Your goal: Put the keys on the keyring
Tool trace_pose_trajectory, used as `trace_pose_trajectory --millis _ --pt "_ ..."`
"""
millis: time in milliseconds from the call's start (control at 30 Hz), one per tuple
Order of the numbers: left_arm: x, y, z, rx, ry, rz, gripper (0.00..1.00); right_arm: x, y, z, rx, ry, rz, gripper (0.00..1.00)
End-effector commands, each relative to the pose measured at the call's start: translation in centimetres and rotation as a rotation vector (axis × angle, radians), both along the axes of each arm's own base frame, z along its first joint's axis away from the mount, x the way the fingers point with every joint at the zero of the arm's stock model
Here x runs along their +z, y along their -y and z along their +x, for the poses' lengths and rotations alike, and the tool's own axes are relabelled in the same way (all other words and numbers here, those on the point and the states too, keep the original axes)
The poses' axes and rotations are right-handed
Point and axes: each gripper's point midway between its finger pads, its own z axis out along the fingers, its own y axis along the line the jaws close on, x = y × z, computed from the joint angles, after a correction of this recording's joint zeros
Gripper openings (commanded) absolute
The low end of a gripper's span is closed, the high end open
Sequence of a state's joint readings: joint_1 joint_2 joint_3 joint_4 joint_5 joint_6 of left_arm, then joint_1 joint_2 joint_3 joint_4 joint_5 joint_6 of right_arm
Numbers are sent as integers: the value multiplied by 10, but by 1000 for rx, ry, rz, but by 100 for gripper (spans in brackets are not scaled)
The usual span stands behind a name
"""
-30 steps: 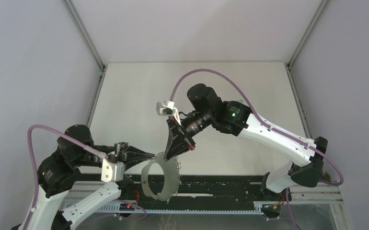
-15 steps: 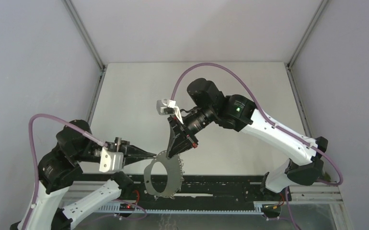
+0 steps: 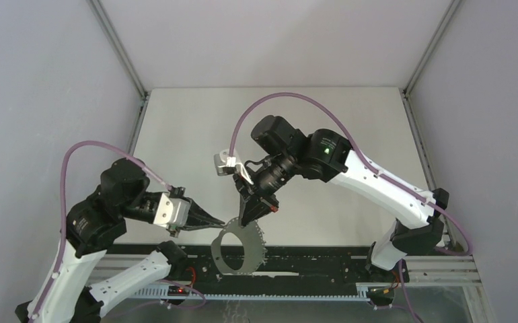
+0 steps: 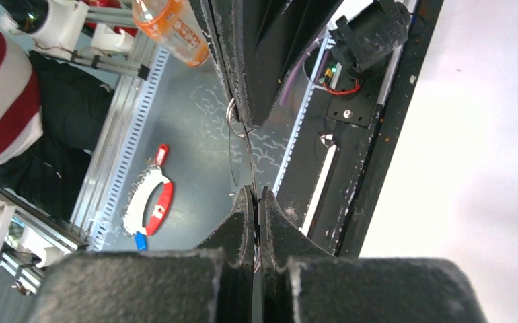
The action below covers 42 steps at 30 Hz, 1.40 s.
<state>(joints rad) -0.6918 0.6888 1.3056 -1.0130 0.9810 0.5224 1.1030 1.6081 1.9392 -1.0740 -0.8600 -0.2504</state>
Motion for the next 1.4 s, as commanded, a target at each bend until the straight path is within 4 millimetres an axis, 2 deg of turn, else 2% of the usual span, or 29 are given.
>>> trace_pose_trajectory --millis 0,100,267,433,467,500,533,633,800,833,867,1000,1200,1367 --pt "22 -6 -33 -132 -36 -54 0 -21 -6 21 -68 112 -81 0" --pt "21 -6 -37 -154 -68 -40 0 -20 -10 26 -81 128 -76 0" --pt "24 -5 -39 -166 -79 -45 0 -6 -17 35 -127 150 -13 0" --pt "31 4 -18 -65 -43 -106 0 5 -30 38 -180 141 53 14" --pt "35 5 -13 -34 -37 -134 0 7 -33 39 -200 139 70 18" --pt "40 5 -12 -14 -20 -168 0 10 -36 42 -223 145 102 26" --pt "43 6 -9 4 -13 -190 0 5 -36 46 -253 149 104 30" --pt "47 8 0 64 -31 -235 0 14 -32 60 -355 184 183 39" --pt "43 10 3 98 -94 -254 0 50 -7 80 -520 290 403 69" --pt "42 10 5 109 -109 -259 0 63 3 78 -543 309 465 73" --pt "44 10 6 122 -118 -272 0 67 8 77 -555 317 494 74" --pt "47 12 18 196 -171 -320 0 75 17 67 -544 316 552 77" --pt "55 12 34 289 -214 -387 0 83 15 38 -432 253 611 73" --pt "63 12 38 312 -240 -423 0 82 10 24 -388 204 620 71"
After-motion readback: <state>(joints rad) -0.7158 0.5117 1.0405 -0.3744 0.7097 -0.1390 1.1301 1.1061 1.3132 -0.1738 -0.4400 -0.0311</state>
